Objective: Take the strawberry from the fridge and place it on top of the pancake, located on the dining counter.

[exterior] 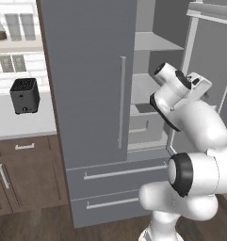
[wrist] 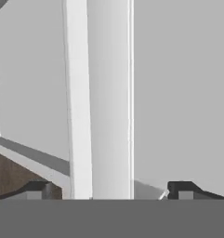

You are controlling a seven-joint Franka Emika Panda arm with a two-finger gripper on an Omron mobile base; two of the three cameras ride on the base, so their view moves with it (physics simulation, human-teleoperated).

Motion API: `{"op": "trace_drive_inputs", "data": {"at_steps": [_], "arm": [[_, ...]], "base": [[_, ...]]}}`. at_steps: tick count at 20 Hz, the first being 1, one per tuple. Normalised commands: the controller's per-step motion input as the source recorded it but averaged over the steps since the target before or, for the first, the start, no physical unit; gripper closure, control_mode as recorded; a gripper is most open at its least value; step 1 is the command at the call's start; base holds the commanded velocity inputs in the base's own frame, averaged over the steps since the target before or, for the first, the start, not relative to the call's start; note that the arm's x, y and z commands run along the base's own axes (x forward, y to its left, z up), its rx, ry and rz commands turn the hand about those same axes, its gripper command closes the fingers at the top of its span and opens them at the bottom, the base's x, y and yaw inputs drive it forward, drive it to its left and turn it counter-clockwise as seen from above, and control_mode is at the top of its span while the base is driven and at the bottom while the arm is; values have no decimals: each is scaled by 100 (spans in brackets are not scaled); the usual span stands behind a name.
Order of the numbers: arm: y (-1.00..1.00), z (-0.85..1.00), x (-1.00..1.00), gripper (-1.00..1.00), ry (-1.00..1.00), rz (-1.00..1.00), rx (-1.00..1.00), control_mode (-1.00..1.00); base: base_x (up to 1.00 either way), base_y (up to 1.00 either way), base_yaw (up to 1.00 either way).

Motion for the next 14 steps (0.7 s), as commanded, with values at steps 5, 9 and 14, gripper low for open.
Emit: {"op": "trace_drive_inputs", "data": {"at_steps": [5,9,14], "arm": [[90,18,-11,-100,-10,9,4,-100],[100,0,13,-100,-12,11,33,-100],[100,0,45,-100,-46,1,42,-100]], "base": [[0,0,0],[0,0,0],[0,0,0]]}}
